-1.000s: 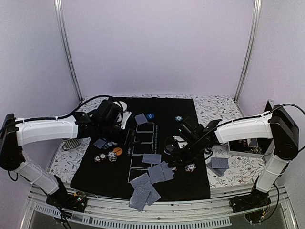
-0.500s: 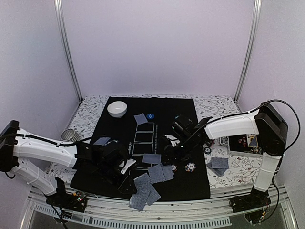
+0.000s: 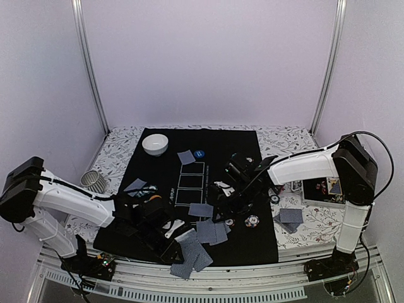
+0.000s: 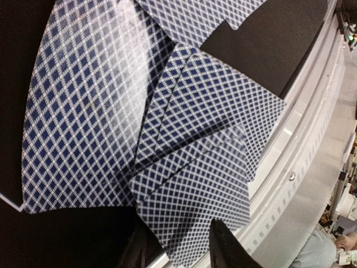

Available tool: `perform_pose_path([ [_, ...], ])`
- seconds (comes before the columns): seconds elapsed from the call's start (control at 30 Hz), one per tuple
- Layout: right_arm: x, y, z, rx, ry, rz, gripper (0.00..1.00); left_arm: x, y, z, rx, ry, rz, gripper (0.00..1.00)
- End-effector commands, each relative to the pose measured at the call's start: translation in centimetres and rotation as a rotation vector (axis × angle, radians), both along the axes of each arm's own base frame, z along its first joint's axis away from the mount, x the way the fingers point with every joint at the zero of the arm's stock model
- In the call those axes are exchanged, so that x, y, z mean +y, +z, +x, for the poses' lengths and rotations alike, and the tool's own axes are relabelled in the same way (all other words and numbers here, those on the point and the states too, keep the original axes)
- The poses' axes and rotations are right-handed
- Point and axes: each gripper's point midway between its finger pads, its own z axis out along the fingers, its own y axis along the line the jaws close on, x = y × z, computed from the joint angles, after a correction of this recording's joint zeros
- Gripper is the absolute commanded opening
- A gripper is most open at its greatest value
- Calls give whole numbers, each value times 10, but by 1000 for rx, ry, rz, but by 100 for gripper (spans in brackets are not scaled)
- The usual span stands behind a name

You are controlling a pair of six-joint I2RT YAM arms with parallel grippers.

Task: Distribute texas hold em gaming equipment
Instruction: Pick up the face-down deck piles from the face-down deck piles.

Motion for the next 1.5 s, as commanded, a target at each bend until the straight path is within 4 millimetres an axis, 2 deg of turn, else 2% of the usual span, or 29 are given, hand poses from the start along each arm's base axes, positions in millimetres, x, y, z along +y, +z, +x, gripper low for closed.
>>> perform_pose_path([
  [0.0,22,5,-9,30,57,55,42,-2,-9,-4,-8,-26,-6,41],
  [0.23,42,12,-28,77,93,119,42,-4,-10,-1,-27,-19,-9,41],
  [0.5,54,6,-43,117,95,133,38,-5,-10,2,-37,-10,-21,41],
  [0.57,55,3,-44,120,89,126,34,-5,-11,2,-41,-8,-22,41],
  [0.67,55,2,-44,128,83,125,21,-5,-10,3,-41,-8,-25,41],
  [0.73,53,5,-44,118,79,123,11,-5,-9,3,-45,-6,-28,41],
  [0.8,51,10,-44,108,77,127,5,-4,-5,5,-51,-1,-36,41],
  [0.87,44,10,-47,105,73,114,4,-5,0,7,-60,3,-52,41],
  [0.93,35,15,-48,89,64,102,3,-9,16,12,-87,-2,-100,43],
  [1.13,23,32,-43,29,47,96,3,-11,47,27,-143,6,-189,53],
  [1.33,21,46,-43,-25,86,125,3,-5,83,70,-267,84,-306,74],
  [1.47,20,61,-37,-86,101,139,2,-6,99,96,-369,97,-349,78],
])
